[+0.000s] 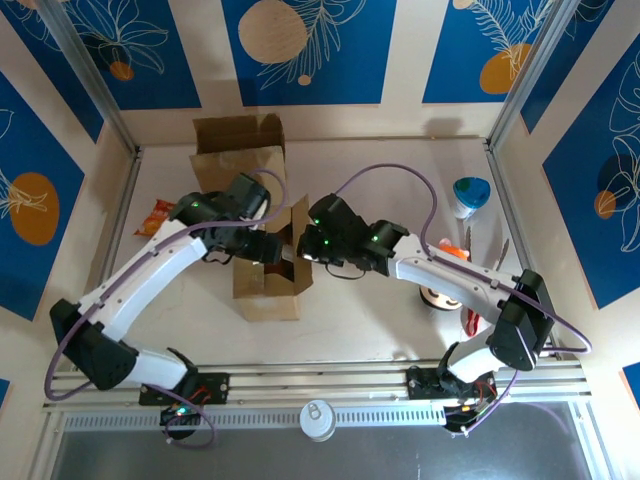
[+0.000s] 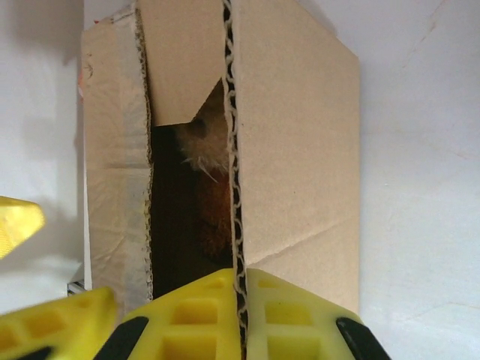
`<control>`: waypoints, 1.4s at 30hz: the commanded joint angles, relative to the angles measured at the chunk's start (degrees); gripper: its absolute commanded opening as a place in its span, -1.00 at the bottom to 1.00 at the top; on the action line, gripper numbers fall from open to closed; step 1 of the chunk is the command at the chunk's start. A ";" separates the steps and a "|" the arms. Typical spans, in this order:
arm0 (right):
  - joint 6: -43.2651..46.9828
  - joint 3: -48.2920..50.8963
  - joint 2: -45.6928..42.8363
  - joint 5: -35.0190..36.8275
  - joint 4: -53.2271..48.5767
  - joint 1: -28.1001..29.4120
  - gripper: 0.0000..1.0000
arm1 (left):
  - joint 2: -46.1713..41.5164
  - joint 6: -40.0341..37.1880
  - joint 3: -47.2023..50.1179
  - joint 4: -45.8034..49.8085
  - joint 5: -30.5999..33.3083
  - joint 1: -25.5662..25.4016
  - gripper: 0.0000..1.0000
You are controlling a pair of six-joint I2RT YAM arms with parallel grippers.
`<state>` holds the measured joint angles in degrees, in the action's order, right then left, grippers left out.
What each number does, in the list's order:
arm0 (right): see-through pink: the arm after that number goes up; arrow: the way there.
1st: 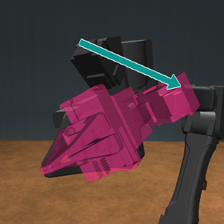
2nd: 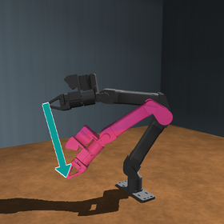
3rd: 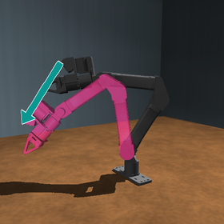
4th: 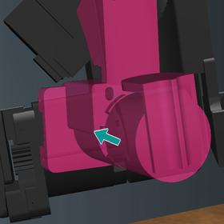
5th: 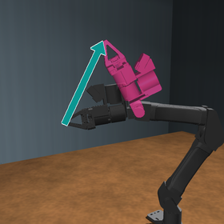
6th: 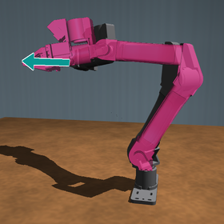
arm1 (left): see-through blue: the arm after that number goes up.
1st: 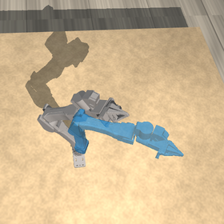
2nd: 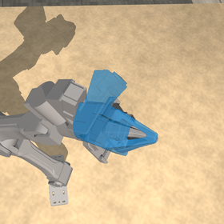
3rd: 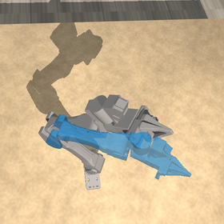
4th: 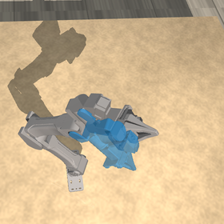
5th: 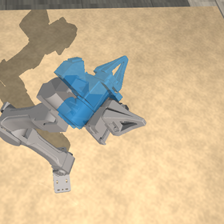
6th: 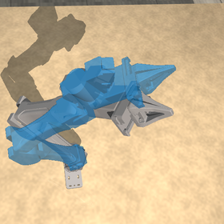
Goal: Unpack the express box
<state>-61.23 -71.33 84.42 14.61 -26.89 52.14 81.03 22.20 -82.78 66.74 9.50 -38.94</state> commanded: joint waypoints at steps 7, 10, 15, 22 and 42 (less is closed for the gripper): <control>-3.72 2.19 -2.00 2.53 5.88 0.33 -1.00 | 9.49 7.94 -2.94 11.40 19.99 -6.54 0.91; -3.72 2.99 -2.84 2.79 5.80 0.24 -1.00 | 11.27 9.70 -2.69 12.39 22.45 -7.51 0.91; -3.82 4.25 -4.08 2.97 5.89 -0.22 -1.00 | 13.96 12.16 -3.24 15.03 27.46 -8.97 0.79; -3.73 4.62 -4.17 2.38 5.98 -0.92 -1.00 | 16.06 14.47 -6.05 18.77 33.18 -11.28 0.47; -3.98 5.91 -5.14 2.48 4.79 -2.57 -1.00 | 15.22 16.61 -7.84 23.22 40.76 -13.72 -1.00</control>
<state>-66.39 -65.87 81.14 15.62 -20.27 49.93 96.62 38.81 -91.94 83.61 43.77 -51.51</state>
